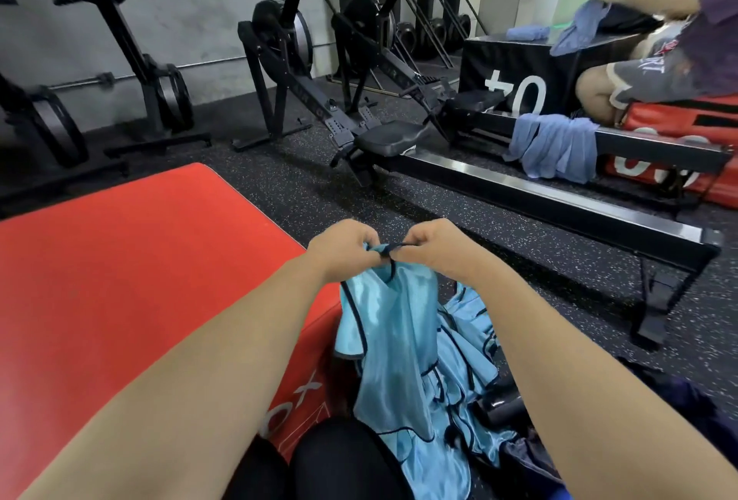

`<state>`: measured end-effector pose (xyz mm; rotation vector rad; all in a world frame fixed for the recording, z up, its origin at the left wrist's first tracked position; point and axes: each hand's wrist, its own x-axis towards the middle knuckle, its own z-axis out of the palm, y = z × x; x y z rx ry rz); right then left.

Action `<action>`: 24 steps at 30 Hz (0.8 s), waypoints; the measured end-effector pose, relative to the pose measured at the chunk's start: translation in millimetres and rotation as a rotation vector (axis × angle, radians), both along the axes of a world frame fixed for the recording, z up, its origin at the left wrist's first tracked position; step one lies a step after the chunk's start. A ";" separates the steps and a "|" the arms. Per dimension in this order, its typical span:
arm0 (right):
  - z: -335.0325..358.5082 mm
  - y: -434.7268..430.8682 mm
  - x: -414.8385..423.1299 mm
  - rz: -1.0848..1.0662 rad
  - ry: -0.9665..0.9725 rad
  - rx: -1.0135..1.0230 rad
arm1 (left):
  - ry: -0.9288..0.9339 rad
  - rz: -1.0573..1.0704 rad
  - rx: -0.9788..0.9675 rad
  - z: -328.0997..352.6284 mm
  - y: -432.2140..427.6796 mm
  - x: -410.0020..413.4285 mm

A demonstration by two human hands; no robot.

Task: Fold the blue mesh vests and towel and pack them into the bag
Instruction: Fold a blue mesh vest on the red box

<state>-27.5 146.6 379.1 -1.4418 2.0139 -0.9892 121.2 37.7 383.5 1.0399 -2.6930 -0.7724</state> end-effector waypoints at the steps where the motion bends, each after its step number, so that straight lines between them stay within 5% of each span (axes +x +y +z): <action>1: -1.9 3.2 -4.7 -0.008 0.008 0.022 | -0.035 0.050 -0.063 2.4 -3.8 3.2; 7: -11.9 13.3 -24.8 -0.051 0.385 0.150 | -0.212 0.303 -0.288 1.6 -23.3 20.0; 12: -0.9 9.8 -20.7 -0.020 0.399 0.085 | -0.204 0.336 -0.274 -0.6 -26.8 20.1; 20: 15.2 34.7 -44.1 -0.083 0.783 0.422 | -0.280 0.500 -0.377 7.8 -41.5 42.5; 24: 27.2 28.0 -42.0 -0.179 0.579 0.307 | -0.221 0.391 -0.257 10.8 -44.2 46.5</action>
